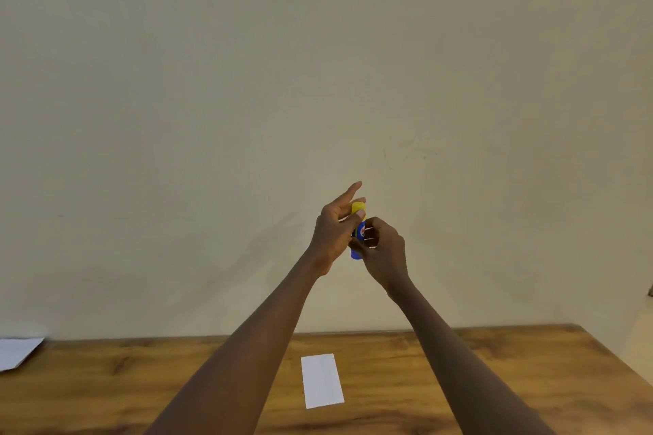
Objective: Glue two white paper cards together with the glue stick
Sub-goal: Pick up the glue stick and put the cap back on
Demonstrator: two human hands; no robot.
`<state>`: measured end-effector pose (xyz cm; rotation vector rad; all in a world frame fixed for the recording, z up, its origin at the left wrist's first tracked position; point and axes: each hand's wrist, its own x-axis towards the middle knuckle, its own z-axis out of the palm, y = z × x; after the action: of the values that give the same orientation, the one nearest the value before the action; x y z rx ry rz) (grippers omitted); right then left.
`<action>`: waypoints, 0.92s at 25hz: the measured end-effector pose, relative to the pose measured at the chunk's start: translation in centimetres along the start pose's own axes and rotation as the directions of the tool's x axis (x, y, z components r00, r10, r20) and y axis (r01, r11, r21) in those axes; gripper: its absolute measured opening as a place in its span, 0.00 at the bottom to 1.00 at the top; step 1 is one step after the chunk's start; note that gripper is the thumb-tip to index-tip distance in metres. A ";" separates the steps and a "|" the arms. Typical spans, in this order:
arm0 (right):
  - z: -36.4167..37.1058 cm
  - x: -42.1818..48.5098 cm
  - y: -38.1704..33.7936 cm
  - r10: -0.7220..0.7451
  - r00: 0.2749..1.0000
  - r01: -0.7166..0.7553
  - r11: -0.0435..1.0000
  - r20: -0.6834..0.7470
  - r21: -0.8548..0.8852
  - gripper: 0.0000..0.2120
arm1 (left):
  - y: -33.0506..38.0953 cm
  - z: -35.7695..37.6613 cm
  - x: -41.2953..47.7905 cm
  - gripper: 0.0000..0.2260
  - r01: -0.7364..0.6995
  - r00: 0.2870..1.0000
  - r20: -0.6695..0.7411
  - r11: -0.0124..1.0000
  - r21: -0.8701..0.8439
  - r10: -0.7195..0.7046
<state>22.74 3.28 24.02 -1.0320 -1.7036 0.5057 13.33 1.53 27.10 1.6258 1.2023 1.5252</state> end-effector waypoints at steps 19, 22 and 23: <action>2.8 -8.9 23.8 0.528 0.846 -0.506 0.838 0.071 -0.204 0.12 | -25.3 -2.5 -9.7 0.27 0.576 0.788 -0.161 0.620 0.533 -0.594; 3.7 -10.2 25.3 0.552 0.828 -0.518 0.820 0.097 -0.243 0.11 | -26.8 -2.3 -10.4 0.27 0.558 0.777 -0.126 0.580 0.594 -0.617; 3.9 -10.5 25.5 0.556 0.825 -0.522 0.817 0.096 -0.247 0.12 | -27.1 -2.2 -10.6 0.27 0.557 0.771 -0.123 0.567 0.607 -0.625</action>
<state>30.22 8.93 -2.21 -1.6940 -1.6145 0.8047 6.20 2.76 -1.14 1.3839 2.0753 0.6120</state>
